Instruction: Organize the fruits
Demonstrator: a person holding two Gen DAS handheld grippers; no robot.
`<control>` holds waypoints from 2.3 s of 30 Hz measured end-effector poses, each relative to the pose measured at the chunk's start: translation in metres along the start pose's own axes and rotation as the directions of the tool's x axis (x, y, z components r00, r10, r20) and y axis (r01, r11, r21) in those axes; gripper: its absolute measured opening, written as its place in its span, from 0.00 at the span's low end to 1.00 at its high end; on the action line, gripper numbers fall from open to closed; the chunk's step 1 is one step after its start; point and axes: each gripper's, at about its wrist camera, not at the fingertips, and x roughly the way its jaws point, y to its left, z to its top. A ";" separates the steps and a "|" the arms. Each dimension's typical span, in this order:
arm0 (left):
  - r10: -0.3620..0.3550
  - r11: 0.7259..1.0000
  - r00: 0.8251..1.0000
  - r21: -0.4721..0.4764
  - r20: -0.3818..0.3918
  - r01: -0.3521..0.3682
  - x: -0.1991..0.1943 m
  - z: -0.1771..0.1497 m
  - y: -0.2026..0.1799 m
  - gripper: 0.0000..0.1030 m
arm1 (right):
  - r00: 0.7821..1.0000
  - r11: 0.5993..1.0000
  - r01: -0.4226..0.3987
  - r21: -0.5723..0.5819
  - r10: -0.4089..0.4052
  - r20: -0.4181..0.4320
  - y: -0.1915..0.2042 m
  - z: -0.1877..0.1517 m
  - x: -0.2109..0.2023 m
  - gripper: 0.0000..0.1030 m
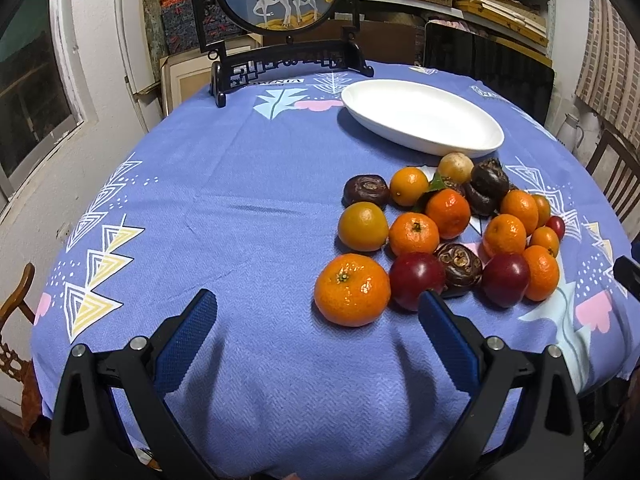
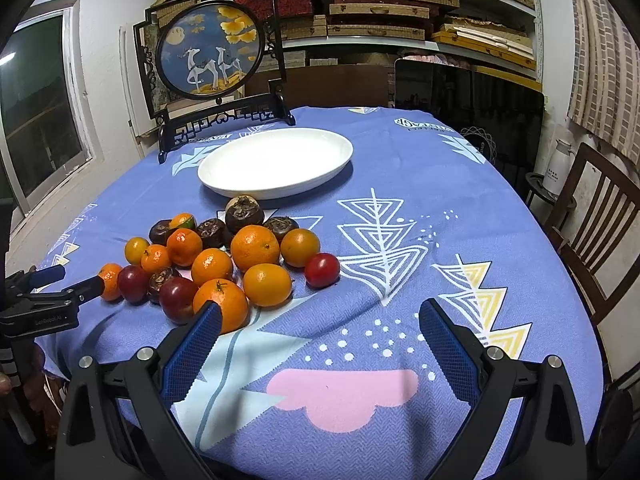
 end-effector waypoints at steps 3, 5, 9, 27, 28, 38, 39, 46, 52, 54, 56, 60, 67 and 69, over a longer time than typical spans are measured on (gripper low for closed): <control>-0.016 1.000 1.000 0.026 0.018 0.015 0.003 -0.001 0.000 0.96 | 1.000 1.000 0.002 0.004 -0.002 -0.002 -0.002 -0.001 0.001 0.96; -0.023 0.999 0.999 0.048 0.027 0.022 0.005 -0.001 -0.003 0.96 | 1.000 1.000 0.000 0.009 0.000 -0.005 -0.004 -0.001 0.002 0.96; -0.037 0.994 0.999 0.100 0.031 0.034 0.012 -0.003 -0.010 0.74 | 1.000 1.000 -0.003 0.008 0.003 -0.012 -0.004 -0.002 0.005 0.96; -0.221 0.972 0.975 0.087 0.036 0.217 0.024 -0.004 0.003 0.44 | 0.987 0.977 -0.145 -0.154 0.133 -0.085 0.033 -0.013 0.018 0.92; -0.218 0.972 0.975 0.094 0.037 0.214 0.022 -0.004 0.001 0.44 | 0.983 0.972 -0.168 -0.164 0.153 -0.101 0.038 -0.014 0.021 0.88; -0.224 0.967 0.969 0.151 0.102 0.207 -0.006 -0.016 -0.001 0.43 | 0.959 0.955 -0.257 -0.148 0.232 -0.165 0.068 -0.009 0.049 0.70; -0.222 0.966 0.970 0.159 0.096 0.205 -0.005 -0.017 -0.002 0.43 | 0.956 0.955 -0.261 -0.140 0.236 -0.172 0.069 -0.009 0.053 0.65; -0.207 0.971 0.977 0.135 0.054 0.198 0.008 -0.018 0.002 0.61 | 0.948 0.958 -0.269 -0.101 0.245 -0.200 0.070 -0.010 0.063 0.64; -0.206 0.975 0.977 0.099 0.046 0.201 0.020 -0.016 0.010 0.73 | 0.944 0.958 -0.282 -0.055 0.267 -0.196 0.068 -0.006 0.071 0.65; -0.220 0.972 0.976 0.087 0.012 0.218 0.031 -0.016 0.009 0.69 | 0.926 0.945 -0.327 0.021 0.325 -0.194 0.059 -0.004 0.073 0.65; -0.207 0.973 0.978 0.111 0.019 0.203 0.034 -0.018 0.003 0.56 | 0.904 0.919 -0.376 0.121 0.392 -0.170 0.043 -0.002 0.074 0.64; -0.242 0.963 0.970 0.122 0.013 0.239 0.032 -0.017 0.000 0.43 | 0.918 0.929 -0.353 0.106 0.366 -0.150 0.042 -0.003 0.076 0.43; -0.276 0.958 0.960 0.097 0.043 0.271 0.016 -0.017 0.005 0.43 | 0.917 0.924 -0.379 0.040 0.381 -0.115 0.046 -0.007 0.061 0.42; -0.287 0.955 0.956 0.095 0.067 0.280 0.007 -0.014 0.007 0.43 | 0.915 0.920 -0.391 0.030 0.392 -0.096 0.045 -0.005 0.052 0.42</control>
